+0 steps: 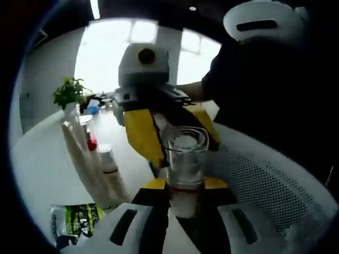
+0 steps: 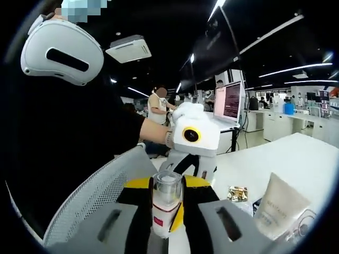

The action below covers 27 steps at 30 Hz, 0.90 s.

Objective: Arrange the skincare products in the storage area until every visible bottle or jar stands upright without overlapping.

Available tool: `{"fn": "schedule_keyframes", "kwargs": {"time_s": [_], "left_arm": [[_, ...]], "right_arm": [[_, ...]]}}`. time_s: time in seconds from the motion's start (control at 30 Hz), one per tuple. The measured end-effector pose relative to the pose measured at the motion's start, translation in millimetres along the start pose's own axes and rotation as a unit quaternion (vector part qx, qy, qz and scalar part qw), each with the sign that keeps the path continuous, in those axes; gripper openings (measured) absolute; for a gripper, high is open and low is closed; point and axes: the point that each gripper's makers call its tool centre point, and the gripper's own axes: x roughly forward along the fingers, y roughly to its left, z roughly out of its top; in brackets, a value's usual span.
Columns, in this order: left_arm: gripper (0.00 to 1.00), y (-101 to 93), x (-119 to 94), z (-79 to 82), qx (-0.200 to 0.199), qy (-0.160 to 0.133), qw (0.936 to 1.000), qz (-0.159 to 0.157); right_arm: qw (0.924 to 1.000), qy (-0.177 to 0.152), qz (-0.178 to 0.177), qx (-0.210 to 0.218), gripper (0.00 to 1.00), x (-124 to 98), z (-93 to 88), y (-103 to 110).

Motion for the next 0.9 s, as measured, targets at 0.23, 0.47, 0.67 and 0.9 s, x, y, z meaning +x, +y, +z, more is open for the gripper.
{"fn": "schedule_keyframes", "kwargs": {"time_s": [0.23, 0.47, 0.67, 0.9], "left_arm": [[0.21, 18.3, -7.8, 0.4, -0.027, -0.015, 0.9981, 0.053], [0.21, 49.6, -18.4, 2.3, -0.044, -0.030, 0.9832, 0.175], [0.19, 58.6, -21.5, 2.7, -0.063, -0.021, 0.9723, 0.224], [0.17, 61.1, -17.0, -6.2, -0.058, 0.011, 0.9647, 0.257]], "right_arm": [[0.9964, 0.003, -0.084, 0.009, 0.20, -4.6, 0.2, -19.5], [0.9743, 0.007, -0.224, 0.026, 0.20, -21.6, -0.5, -48.1], [0.9559, 0.023, -0.292, 0.023, 0.20, -29.0, -2.5, -58.3], [0.9385, 0.030, -0.341, 0.042, 0.20, -28.2, -12.8, -60.4]]}}
